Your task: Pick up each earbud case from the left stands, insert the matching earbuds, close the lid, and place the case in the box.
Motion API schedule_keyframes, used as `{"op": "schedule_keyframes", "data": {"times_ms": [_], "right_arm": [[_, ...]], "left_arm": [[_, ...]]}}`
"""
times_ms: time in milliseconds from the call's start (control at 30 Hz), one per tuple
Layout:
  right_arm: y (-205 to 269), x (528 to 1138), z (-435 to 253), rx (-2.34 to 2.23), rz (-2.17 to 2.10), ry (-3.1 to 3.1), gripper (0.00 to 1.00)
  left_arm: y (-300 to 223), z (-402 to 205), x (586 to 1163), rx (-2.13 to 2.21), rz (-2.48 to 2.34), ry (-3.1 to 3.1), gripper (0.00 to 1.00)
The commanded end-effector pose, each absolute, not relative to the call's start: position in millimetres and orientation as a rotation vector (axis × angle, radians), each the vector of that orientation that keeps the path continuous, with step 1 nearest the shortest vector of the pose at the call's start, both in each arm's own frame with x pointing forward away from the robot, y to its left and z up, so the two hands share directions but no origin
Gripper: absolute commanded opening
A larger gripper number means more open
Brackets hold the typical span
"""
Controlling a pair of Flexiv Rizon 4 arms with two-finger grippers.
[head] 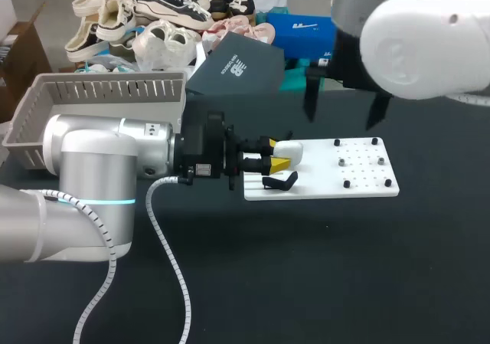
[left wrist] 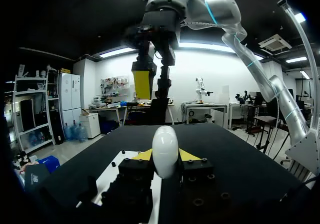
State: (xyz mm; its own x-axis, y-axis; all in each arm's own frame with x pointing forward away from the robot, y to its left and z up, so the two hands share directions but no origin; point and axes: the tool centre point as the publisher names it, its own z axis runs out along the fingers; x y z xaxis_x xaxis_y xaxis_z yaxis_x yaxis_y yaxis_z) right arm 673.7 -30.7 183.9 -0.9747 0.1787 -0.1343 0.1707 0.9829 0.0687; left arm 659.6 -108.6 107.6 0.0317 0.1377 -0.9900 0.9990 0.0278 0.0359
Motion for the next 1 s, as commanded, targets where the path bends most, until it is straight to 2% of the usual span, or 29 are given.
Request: {"op": "schedule_keyframes", "data": {"times_ms": [33,333,667,1000], "right_arm": [[-52,649,200,0.166,0.138,2.927,1.00],[-71,635,207,-0.097,0.117,2.921,1.00],[-82,638,199,-0.129,0.113,2.932,1.00],[-82,638,199,-0.129,0.113,2.932,1.00]], "left_arm": [[-109,108,659,1.300,-1.090,1.299,0.00],[-99,114,659,1.285,-1.035,1.349,0.00],[-73,135,648,1.226,-0.876,1.429,0.00],[-22,132,645,1.119,-0.653,1.614,0.00]]}}
